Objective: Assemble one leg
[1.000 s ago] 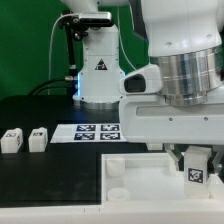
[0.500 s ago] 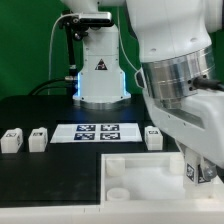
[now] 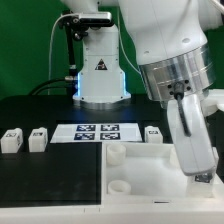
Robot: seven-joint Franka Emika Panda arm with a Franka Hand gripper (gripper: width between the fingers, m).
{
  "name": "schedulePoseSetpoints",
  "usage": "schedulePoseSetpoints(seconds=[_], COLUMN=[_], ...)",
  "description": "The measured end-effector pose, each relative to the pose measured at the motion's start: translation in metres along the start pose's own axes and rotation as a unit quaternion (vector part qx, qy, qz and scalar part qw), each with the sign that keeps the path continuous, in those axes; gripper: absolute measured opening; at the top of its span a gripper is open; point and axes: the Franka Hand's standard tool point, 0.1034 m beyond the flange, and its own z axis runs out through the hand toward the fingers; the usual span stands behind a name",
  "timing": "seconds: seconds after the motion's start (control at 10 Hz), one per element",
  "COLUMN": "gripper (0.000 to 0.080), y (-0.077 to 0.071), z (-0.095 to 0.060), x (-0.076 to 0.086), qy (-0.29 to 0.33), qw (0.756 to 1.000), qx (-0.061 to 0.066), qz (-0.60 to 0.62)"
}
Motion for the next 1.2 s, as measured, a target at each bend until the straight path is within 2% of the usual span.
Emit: schedulePoseSetpoints(seconds=[0.3,0.4,0.5,0.6,0.7,0.8,0.9,1.1,1.2], gripper=[0.0295,0.0367,0.0367,0.0548,0.0627,0.0627,0.0646,0.0649,0.0649], y=[-0.003,-0.001,-0.001,-0.001,-0.001,0.000,0.009,0.017,0.019], z=[-0.002,-0.001,0.000,0.000,0.000,-0.002,-0.008,-0.025,-0.025], x=[0.003,0.004,0.004,0.004,0.004,0.004,0.007,0.005,0.003], qy=[0.009,0.009,0.009,0.009,0.009,0.009,0.010,0.005,0.005], qw=[0.999,0.999,0.999,0.999,0.999,0.999,1.000,1.000,1.000], qx=[0.007,0.003,0.003,0.003,0.003,0.004,0.004,0.007,0.002], qz=[0.038,0.035,0.035,0.034,0.034,0.033,0.029,0.026,0.025])
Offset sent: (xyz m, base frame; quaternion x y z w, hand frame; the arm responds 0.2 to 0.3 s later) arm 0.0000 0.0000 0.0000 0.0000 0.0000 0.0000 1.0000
